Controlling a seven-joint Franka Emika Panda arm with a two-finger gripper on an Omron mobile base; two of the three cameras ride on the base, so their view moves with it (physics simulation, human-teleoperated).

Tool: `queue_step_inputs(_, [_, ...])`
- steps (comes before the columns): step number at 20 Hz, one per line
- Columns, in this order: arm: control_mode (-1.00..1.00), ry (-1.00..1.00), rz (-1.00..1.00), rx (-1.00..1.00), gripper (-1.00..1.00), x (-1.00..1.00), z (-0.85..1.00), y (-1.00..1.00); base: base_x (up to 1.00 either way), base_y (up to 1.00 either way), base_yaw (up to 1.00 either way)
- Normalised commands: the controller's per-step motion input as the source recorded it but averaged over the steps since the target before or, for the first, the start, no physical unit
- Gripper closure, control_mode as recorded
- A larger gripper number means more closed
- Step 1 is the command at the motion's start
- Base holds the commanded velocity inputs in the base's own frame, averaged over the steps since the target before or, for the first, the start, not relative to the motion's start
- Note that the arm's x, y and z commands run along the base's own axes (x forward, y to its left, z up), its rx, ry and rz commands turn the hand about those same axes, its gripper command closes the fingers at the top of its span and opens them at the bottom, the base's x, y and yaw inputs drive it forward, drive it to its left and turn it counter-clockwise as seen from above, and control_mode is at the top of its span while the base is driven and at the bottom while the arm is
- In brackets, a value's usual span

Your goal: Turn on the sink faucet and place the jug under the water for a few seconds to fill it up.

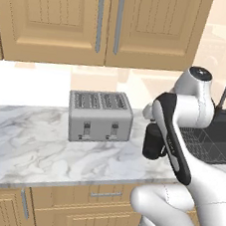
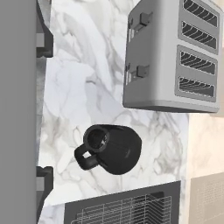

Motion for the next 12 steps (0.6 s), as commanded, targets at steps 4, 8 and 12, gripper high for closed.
queue_step_inputs(4, [-1.0, 0.0, 0.0, 0.0, -1.0, -0.02, 0.0, 0.0, 0.0, 0.0, 0.0])
queue_step_inputs(8, [-1.0, -0.01, 0.0, 0.0, -1.0, -0.12, 0.0, -0.13, 0.0, 0.0, 0.0])
queue_step_inputs(12, [-1.0, -0.04, 0.0, 0.01, -1.0, -0.16, 0.0, -0.31, 0.0, 0.0, 0.0])
